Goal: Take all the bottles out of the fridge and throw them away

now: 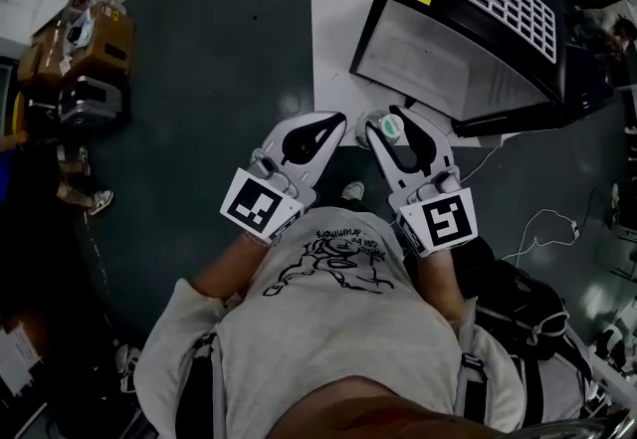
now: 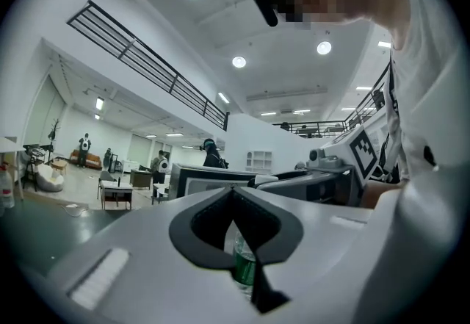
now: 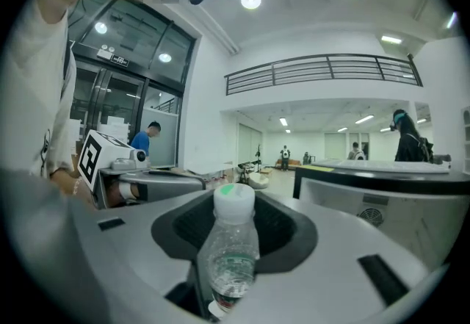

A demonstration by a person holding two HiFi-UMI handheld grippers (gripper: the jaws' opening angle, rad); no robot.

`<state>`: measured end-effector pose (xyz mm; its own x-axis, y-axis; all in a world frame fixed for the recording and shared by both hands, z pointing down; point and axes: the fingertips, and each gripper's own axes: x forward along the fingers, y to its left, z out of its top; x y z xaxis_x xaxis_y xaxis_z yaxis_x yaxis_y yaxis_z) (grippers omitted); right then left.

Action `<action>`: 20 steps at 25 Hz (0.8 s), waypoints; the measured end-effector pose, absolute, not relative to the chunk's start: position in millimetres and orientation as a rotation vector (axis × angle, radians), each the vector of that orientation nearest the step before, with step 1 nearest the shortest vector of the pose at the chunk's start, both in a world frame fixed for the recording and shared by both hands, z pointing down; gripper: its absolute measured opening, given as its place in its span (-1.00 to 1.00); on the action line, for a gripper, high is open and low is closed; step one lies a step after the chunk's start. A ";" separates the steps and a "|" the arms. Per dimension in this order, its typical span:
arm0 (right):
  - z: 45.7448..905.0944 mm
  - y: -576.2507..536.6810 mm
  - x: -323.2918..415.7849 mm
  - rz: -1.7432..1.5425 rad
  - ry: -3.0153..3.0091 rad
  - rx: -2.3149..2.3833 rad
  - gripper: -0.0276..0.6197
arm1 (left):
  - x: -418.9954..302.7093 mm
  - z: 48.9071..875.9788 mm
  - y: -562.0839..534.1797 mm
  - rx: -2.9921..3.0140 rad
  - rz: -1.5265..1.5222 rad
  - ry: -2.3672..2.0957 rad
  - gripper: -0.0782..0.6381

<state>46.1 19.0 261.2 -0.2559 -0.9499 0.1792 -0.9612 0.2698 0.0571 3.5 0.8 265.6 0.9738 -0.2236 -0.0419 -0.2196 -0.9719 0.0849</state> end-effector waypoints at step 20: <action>274.8 -73.0 -127.9 0.051 -2.502 1.517 -0.41 | -172.9 281.8 -82.9 2.974 -0.065 -0.644 -0.76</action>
